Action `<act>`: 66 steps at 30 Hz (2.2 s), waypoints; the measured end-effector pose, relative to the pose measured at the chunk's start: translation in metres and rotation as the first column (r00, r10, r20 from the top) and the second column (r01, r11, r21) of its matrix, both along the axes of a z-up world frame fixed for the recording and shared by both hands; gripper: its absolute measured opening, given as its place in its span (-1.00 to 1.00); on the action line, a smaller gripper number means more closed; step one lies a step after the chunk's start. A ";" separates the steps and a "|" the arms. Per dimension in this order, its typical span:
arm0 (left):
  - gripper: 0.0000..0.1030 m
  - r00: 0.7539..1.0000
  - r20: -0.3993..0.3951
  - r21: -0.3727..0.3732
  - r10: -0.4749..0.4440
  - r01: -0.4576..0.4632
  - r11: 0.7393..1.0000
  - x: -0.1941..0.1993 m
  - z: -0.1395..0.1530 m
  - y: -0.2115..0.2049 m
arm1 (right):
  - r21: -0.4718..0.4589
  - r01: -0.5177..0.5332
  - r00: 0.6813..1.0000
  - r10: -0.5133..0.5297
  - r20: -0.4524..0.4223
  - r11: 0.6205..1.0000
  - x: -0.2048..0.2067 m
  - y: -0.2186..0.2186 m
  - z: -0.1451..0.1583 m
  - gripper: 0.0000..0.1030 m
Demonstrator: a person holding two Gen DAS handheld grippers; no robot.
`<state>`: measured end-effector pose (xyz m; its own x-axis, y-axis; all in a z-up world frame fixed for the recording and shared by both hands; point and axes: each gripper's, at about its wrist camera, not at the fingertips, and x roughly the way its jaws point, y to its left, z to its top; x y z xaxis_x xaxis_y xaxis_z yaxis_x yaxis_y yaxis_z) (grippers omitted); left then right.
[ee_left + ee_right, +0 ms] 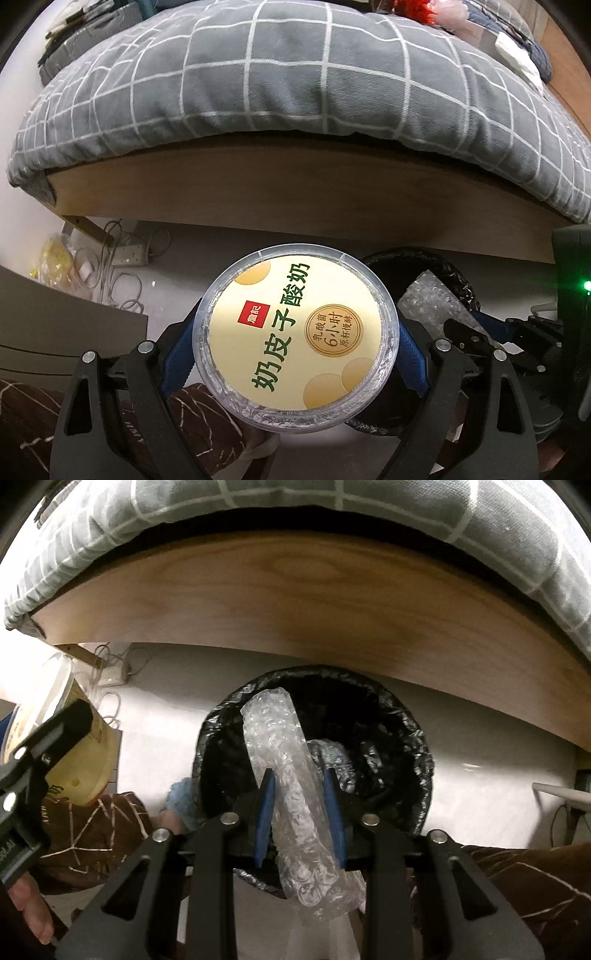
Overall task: Collect trash
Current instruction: 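Open the right tool over the bin while the left tool drops the yogurt cup in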
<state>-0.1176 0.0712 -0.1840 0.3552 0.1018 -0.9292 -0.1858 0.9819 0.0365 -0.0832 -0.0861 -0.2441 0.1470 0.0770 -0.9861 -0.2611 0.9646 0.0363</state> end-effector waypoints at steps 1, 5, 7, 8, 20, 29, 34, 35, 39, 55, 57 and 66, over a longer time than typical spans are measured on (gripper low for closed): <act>0.68 1.000 0.000 -0.005 0.000 0.000 1.000 0.001 -0.002 0.002 | -0.009 0.000 1.000 0.000 0.004 1.000 0.000 -0.001 0.000 -0.30; 0.68 1.000 0.002 0.004 -0.018 0.018 1.000 0.005 -0.004 -0.005 | -0.051 0.035 0.999 -0.033 0.033 0.998 0.000 -0.012 0.004 0.10; 0.68 0.999 0.008 -0.013 -0.032 0.033 0.999 0.008 -0.004 -0.007 | -0.060 0.065 0.997 -0.062 0.043 0.996 0.000 -0.019 0.008 0.26; 0.68 0.999 0.011 -0.024 -0.044 0.044 0.999 0.009 -0.004 -0.008 | -0.065 0.080 0.996 -0.077 0.053 0.995 0.001 -0.022 0.010 0.33; 0.68 0.994 0.018 -0.055 -0.107 0.108 0.993 0.028 0.011 -0.053 | -0.055 0.200 0.961 -0.185 0.203 0.978 -0.003 -0.081 0.051 0.86; 0.68 0.983 -0.002 -0.080 -0.183 0.182 0.980 0.033 0.006 -0.102 | -0.050 0.284 0.932 -0.264 0.250 0.957 -0.009 -0.135 0.065 0.86; 0.68 0.975 -0.039 -0.093 -0.220 0.216 0.972 0.032 -0.005 -0.128 | -0.045 0.307 0.926 -0.287 0.244 0.951 -0.013 -0.152 0.059 0.86; 0.68 0.973 -0.044 -0.083 -0.227 0.223 0.971 0.031 -0.007 -0.133 | -0.039 0.309 0.925 -0.291 0.244 0.950 -0.013 -0.155 0.059 0.86; 0.68 0.973 -0.078 -0.099 -0.217 0.209 0.973 0.031 -0.020 -0.139 | -0.021 0.320 0.920 -0.306 0.244 0.947 -0.016 -0.166 0.059 0.86; 0.71 0.959 -0.126 -0.084 -0.253 0.244 0.966 0.027 -0.043 -0.156 | 0.016 0.322 0.920 -0.317 0.232 0.947 -0.012 -0.169 0.057 0.86; 0.71 0.960 -0.135 -0.089 -0.246 0.236 0.968 0.027 -0.046 -0.155 | 0.015 0.318 0.921 -0.313 0.231 0.948 -0.013 -0.167 0.056 0.86; 0.89 0.964 -0.137 -0.053 -0.229 0.224 0.973 0.028 -0.051 -0.156 | 0.002 0.304 0.926 -0.296 0.235 0.953 -0.012 -0.163 0.055 0.86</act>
<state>-0.0897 -0.0844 -0.2354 0.2302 -0.0009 -0.9731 0.0460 0.9989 0.0100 -0.0956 -0.2490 -0.1892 0.3804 -0.0390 -0.9240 0.0430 0.9988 -0.0245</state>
